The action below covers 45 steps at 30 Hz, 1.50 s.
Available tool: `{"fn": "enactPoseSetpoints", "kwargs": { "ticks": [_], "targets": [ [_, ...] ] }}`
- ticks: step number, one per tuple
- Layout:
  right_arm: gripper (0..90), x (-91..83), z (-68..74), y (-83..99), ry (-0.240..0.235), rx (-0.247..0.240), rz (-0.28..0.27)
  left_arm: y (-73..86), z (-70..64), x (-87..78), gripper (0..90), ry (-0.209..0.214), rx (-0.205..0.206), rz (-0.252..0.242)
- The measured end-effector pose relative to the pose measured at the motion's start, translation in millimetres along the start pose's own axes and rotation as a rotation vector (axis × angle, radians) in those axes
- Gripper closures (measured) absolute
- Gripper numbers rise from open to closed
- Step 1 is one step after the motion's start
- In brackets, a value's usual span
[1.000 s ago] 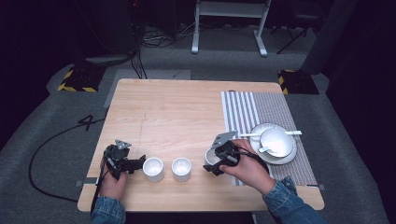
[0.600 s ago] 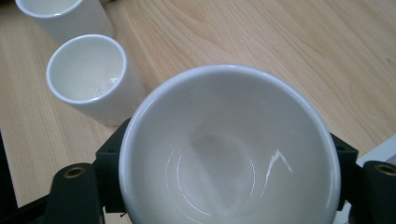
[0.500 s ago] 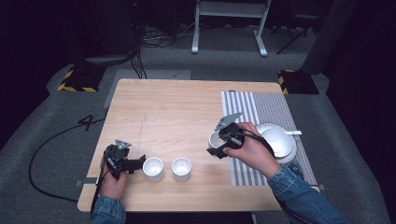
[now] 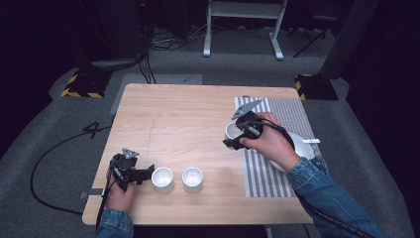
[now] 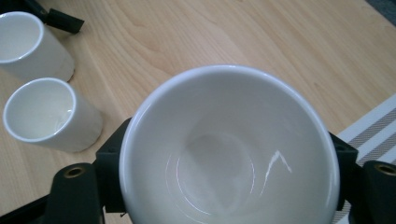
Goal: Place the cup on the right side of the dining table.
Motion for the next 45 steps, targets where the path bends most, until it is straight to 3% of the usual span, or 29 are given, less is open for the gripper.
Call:
{"fn": "enactPoseSetpoints", "kwargs": {
  "ticks": [7, 10, 15, 18, 22, 26, 27, 28, 29, 30, 33, 34, 36, 45],
  "targets": [
    [27.0, -7.8, -22.0, -9.3, 0.038, 0.035, -0.025, 0.0, 0.0, 0.0, 0.3, 0.000, 0.000, 0.000],
    [27.0, -8.8, -37.0, -13.0, 0.062, 0.080, -0.046, -0.1, 0.0, 0.1, 0.3, 0.000, 0.000, -0.001],
    [27.0, -8.8, -53.4, -15.8, 0.091, 0.112, -0.056, -0.1, -0.2, 0.2, 0.3, 0.000, -0.001, -0.001],
    [27.0, -9.1, -69.9, -17.8, 0.152, 0.130, -0.053, -0.1, -0.2, 0.2, 0.3, 0.000, -0.001, -0.001],
    [27.0, -8.7, -82.0, -17.6, 0.183, 0.148, -0.050, -0.1, -0.1, 0.2, 0.3, 0.000, -0.001, -0.001],
    [27.0, -6.3, -105.7, -12.8, 0.215, 0.193, -0.040, -0.1, -0.2, 0.2, 0.3, 0.000, -0.001, -0.001],
    [27.0, -6.3, -105.7, -12.8, 0.215, 0.193, -0.040, -0.1, -0.2, 0.2, 0.3, 0.000, -0.001, -0.001],
    [27.1, -5.6, -115.6, -9.8, 0.232, 0.208, -0.038, -0.1, -0.1, 0.2, 0.3, 0.000, -0.001, -0.001],
    [27.1, -5.6, -115.6, -9.8, 0.232, 0.208, -0.038, -0.1, -0.1, 0.2, 0.3, 0.000, -0.001, -0.001],
    [27.0, -4.6, -125.4, -5.8, 0.242, 0.231, -0.043, -0.1, -0.2, 0.2, 0.3, 0.000, -0.001, -0.001],
    [27.0, -4.0, -133.9, -1.6, 0.252, 0.252, -0.046, -0.1, -0.2, 0.2, 0.3, 0.000, -0.001, -0.001],
    [27.0, -2.9, -143.5, 3.9, 0.262, 0.282, -0.048, -0.1, -0.2, 0.2, 0.3, 0.000, -0.001, -0.001],
    [27.0, -1.4, -151.8, 8.3, 0.271, 0.298, -0.051, -0.1, -0.2, 0.2, 0.3, 0.000, -0.001, -0.001],
    [27.0, 12.7, -176.6, 24.5, 0.315, 0.339, -0.043, -0.1, -0.1, 0.2, 0.3, 0.000, -0.001, -0.001]
  ]
}}
Point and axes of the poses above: each handheld gripper's, and its own axes: x roughly forward along the jaws, y roughly out of its underside, z roughly to its left, the point moved 2 cm from there along x, roughly forward along the jaws, and after that the axes turned 6 degrees about -z, right-handed, at the moved point
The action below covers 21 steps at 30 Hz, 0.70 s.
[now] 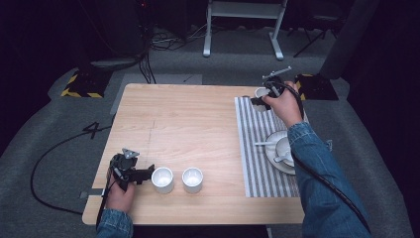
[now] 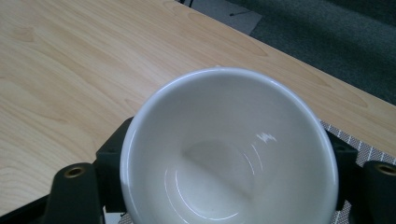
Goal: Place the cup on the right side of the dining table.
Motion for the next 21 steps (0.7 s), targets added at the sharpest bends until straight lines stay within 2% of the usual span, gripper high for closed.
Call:
{"fn": "enactPoseSetpoints", "kwargs": {
  "ticks": [9, 21],
  "targets": [
    [27.0, 23.8, -13.2, 15.2, 0.032, 0.040, 0.037, 0.0, 0.0, 0.0, 0.3, 0.000, 0.000, 0.000],
    [27.0, 43.1, -21.1, 38.1, 0.022, 0.051, 0.074, 0.0, 0.0, 0.0, 0.3, 0.000, 0.000, 0.000]
  ]
}}
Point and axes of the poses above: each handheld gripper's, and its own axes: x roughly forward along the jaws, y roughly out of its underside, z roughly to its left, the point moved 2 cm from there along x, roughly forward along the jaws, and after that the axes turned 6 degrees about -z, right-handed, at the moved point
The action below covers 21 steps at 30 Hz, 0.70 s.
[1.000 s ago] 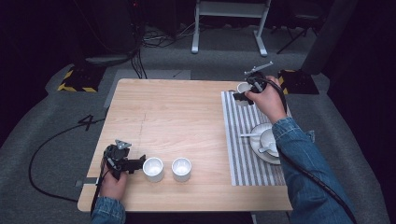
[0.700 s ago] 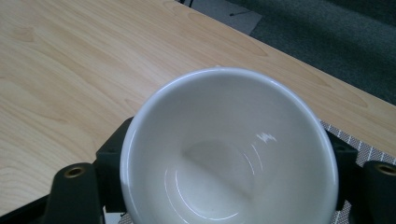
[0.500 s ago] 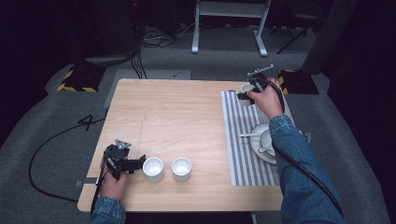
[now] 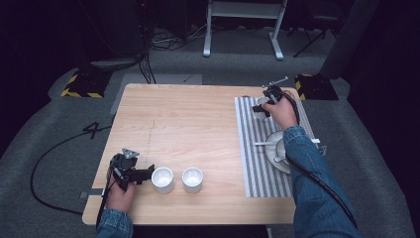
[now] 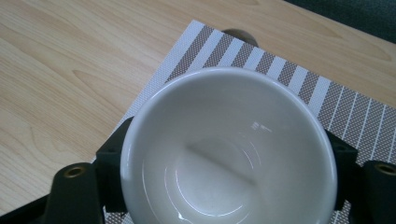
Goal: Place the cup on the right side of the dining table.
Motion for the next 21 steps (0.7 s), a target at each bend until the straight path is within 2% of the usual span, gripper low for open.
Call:
{"fn": "enactPoseSetpoints", "kwargs": {
  "ticks": [7, 21],
  "targets": [
    [27.0, 5.6, -1.3, 6.5, -0.006, -0.001, 0.019, 0.0, 0.0, 0.0, 0.3, 0.000, 0.000, 0.000],
    [27.0, 19.5, 5.1, 18.1, -0.020, -0.008, 0.056, 0.0, 0.0, 0.0, 0.3, 0.000, 0.000, 0.000]
  ]
}}
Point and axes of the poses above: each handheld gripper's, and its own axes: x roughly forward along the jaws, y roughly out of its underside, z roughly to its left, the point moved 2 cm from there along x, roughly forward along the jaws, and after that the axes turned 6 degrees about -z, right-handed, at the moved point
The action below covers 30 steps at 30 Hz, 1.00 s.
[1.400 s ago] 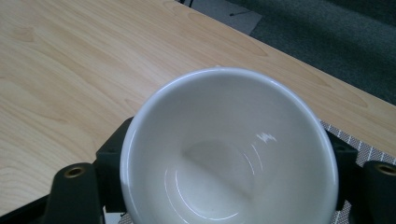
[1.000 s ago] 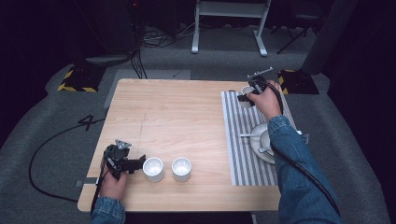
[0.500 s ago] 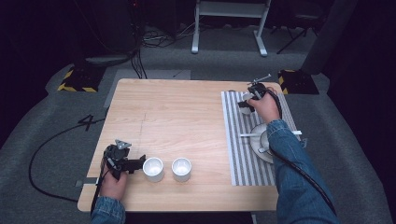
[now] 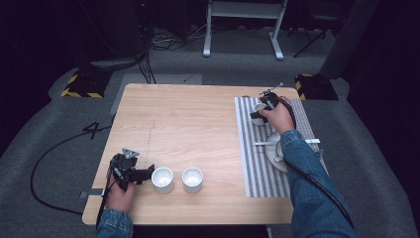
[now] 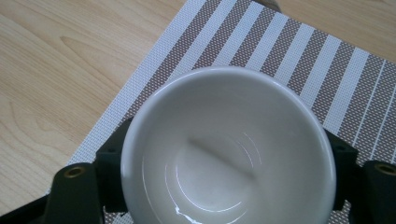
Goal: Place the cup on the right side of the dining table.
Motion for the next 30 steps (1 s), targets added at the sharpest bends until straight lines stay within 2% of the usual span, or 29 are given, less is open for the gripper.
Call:
{"fn": "enactPoseSetpoints", "kwargs": {
  "ticks": [17, 23, 27, 29, 30],
  "targets": [
    [26.6, 1.1, -2.3, 9.0, 0.014, 0.006, 0.030, 0.0, 0.0, 0.0, 0.3, 0.000, 0.000, 0.000],
    [24.2, -1.7, -2.7, 6.5, 0.013, 0.017, 0.007, 0.0, 0.0, 0.0, 0.3, 0.000, 0.000, 0.000],
    [21.8, -6.1, -0.2, 2.8, 0.017, 0.006, -0.001, 0.0, 0.0, 0.0, 0.3, 0.000, 0.000, 0.000],
    [21.2, -8.9, 1.9, 0.8, 0.034, -0.002, 0.003, 0.0, 0.0, 0.0, 0.3, 0.000, 0.000, 0.000],
    [21.2, -13.1, 4.5, -2.2, 0.056, -0.021, 0.004, 0.0, 0.0, 0.0, 0.3, 0.000, 0.000, 0.000]
  ]
}}
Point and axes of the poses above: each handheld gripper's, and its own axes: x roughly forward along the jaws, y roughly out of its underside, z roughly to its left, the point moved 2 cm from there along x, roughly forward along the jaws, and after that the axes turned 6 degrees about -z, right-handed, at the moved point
